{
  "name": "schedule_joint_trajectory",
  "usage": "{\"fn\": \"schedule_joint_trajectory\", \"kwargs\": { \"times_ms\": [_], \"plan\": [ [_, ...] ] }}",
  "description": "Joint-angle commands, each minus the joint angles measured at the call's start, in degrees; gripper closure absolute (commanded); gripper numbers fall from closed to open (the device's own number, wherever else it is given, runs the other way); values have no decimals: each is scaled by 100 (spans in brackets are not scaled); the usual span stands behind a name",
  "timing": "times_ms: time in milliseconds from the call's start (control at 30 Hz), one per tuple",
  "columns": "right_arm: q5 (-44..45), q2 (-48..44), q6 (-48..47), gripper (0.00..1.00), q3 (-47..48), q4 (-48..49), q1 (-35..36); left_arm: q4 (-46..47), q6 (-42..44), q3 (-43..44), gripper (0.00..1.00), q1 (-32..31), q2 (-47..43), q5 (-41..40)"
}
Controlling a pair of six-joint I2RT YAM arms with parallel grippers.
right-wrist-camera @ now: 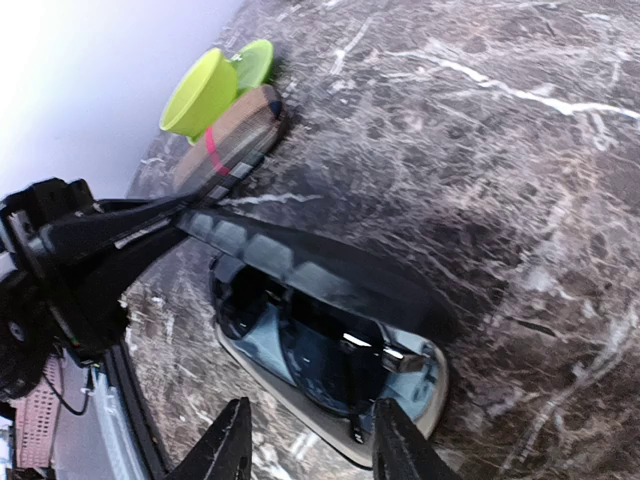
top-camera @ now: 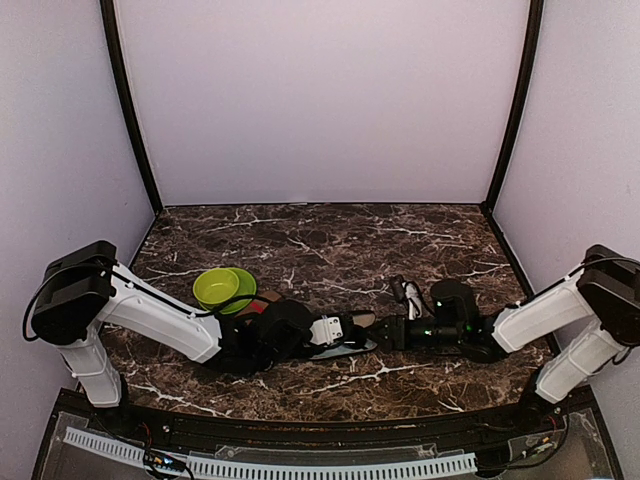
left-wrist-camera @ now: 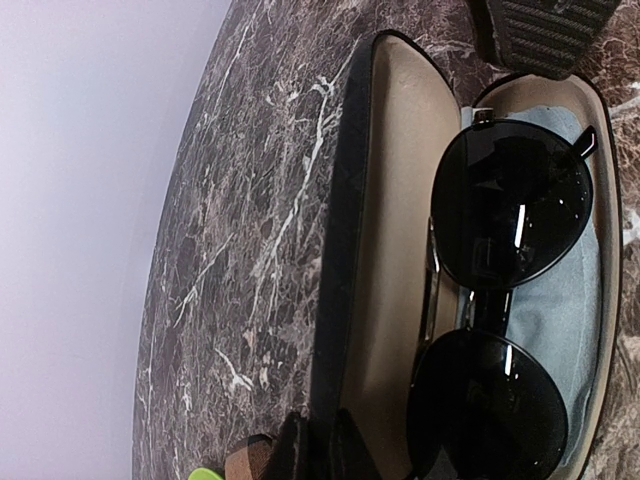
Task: Organize the sunglasses
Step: Adjust the sunglasses and the sunglasses case, then hold the case with sunglasses at the center of the board.
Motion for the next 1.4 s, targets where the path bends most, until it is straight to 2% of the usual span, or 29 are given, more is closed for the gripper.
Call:
{"fn": "schedule_joint_trajectory", "kwargs": {
  "times_ms": [0,167,267,600,833,1133,1367],
  "plan": [
    [442,-255,-250,57,183,-703,29,97,-11,133,100,37,-209,-75],
    [937,-395,-376,54,385,-1427,29,59,-11,209,100,35,-242,-71],
    [1071,-334,-322,59,430,-1577,24,51,4,235,96,42,-244,-91],
    [1079,205,-191,75,558,-1577,39,36,35,251,95,33,-219,-136],
    [1079,330,-84,83,574,-1475,105,20,2,268,92,33,-166,-93],
    [1615,321,139,90,692,-1873,273,-198,-174,351,78,37,-163,-49],
    [1765,399,209,91,825,-2066,377,-312,-253,328,72,35,-241,-33]
  ]
}}
